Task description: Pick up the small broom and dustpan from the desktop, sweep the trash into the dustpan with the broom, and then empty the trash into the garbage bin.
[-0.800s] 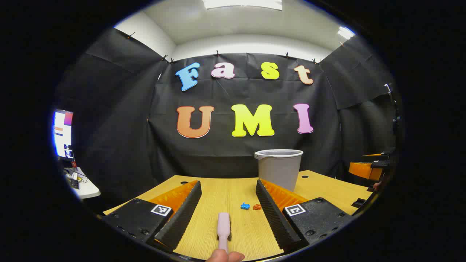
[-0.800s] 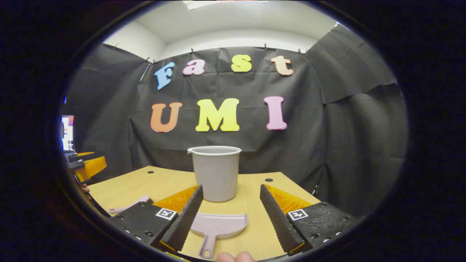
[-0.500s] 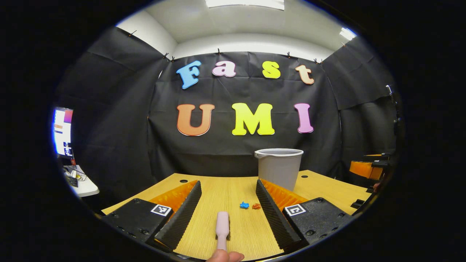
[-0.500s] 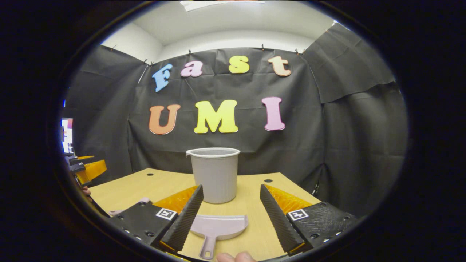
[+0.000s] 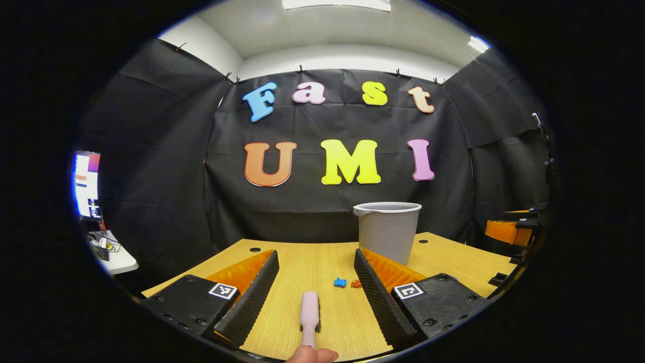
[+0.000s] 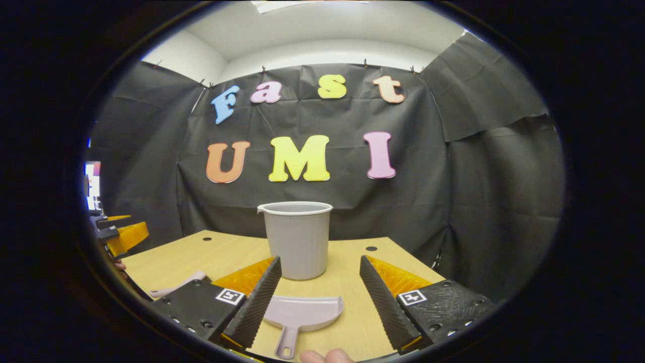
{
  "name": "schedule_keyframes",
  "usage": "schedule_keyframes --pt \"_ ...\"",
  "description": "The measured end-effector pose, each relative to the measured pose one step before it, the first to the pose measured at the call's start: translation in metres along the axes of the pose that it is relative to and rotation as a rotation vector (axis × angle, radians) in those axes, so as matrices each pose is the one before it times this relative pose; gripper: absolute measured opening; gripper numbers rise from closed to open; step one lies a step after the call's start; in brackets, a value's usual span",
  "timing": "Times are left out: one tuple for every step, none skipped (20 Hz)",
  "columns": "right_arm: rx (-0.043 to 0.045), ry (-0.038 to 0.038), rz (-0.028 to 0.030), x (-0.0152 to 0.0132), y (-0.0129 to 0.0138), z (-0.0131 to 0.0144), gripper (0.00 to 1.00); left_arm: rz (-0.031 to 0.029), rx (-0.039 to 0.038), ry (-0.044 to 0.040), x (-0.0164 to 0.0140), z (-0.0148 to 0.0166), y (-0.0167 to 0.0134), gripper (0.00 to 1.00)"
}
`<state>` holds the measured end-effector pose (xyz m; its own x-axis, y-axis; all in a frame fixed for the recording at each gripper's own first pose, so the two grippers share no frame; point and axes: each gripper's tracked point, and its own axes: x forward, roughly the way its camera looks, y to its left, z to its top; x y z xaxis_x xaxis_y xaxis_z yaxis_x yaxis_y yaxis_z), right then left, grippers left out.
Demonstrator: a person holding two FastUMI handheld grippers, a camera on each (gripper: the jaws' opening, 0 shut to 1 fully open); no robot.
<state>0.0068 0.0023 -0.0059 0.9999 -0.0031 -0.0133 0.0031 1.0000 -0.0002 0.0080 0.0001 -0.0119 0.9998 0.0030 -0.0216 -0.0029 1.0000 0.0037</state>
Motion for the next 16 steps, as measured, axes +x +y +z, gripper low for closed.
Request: schedule_keyframes --pt "0.00038 0.00502 0.00292 0.00028 0.00158 -0.00061 0.96 -0.00158 -0.00147 0.00221 0.00034 -0.00124 0.00009 0.97" --pt "-0.00211 0.00528 0.00059 0.00018 0.00103 -0.00246 0.96 0.00087 -0.0003 0.00352 -0.00007 -0.00096 0.00059 0.97" --pt "-0.00185 0.00725 -0.00422 0.00094 -0.00063 -0.00217 0.96 0.00187 0.0005 0.00169 -0.00036 -0.00086 0.0012 0.97" --pt "-0.0012 0.01014 0.00057 0.00053 0.00094 -0.00332 0.94 0.00164 0.00017 0.00036 0.0001 -0.00097 0.00041 0.97" --pt "0.00059 0.01179 0.00316 0.00029 0.00208 -0.00348 0.94 0.00204 -0.00052 0.00214 -0.00064 -0.0015 0.00117 0.97" --pt "0.00055 0.01304 0.0036 0.00093 0.00222 -0.00419 0.95 0.00033 -0.00131 0.00287 -0.00013 -0.00169 -0.00004 0.97" --pt "-0.00579 0.02329 0.0013 0.00145 0.00186 -0.00553 0.94 0.00007 -0.00061 0.00562 0.00104 -0.00157 0.00018 0.97" --pt "-0.00784 0.025 0.00685 0.00115 0.00269 -0.00715 0.94 0.00023 0.00144 0.00584 -0.00062 -0.00149 0.00084 1.0" --pt "-0.00589 0.02928 0.00427 0.00216 0.00243 -0.0068 0.92 0.0017 0.0018 0.0027 -0.00009 -0.0008 0.00091 0.97" --pt "-0.00613 0.03318 0.00601 0.00116 0.00121 -0.00821 0.94 0.00104 0.00014 0.00048 -0.00082 -0.00093 -0.00003 0.97" --pt "-0.00184 0.03595 0.00937 0.00177 0.00326 -0.0087 0.95 0.00092 -0.00224 -0.00044 -0.00066 -0.0012 0.00018 0.97" --pt "0.00368 0.04705 0.0068 0.0023 0.00185 -0.01169 0.95 0.00107 -0.00257 -0.00006 -0.00054 -0.00074 0.0005 0.97" --pt "0.00867 0.04837 0.01054 0.00261 0.00317 -0.0108 0.95 0.00104 -0.00336 0.00112 -0.00047 -0.00243 0.00085 0.97" --pt "0.01184 0.04617 0.01014 0.00185 0.00368 -0.01113 0.95 -0.0001 -0.0032 0.00379 -0.0006 -0.00211 0.00044 0.97" --pt "0.00412 0.03825 0.00456 0.003 0.00293 -0.00811 0.95 0.00041 -0.00308 0.00279 0.00071 -0.002 0.00072 0.97" --pt "-0.00396 0.03543 -0.00336 0.00279 0.0016 -0.00763 0.95 -0.00036 -0.0021 0.00268 -0.00055 -0.00196 0.00087 0.97"
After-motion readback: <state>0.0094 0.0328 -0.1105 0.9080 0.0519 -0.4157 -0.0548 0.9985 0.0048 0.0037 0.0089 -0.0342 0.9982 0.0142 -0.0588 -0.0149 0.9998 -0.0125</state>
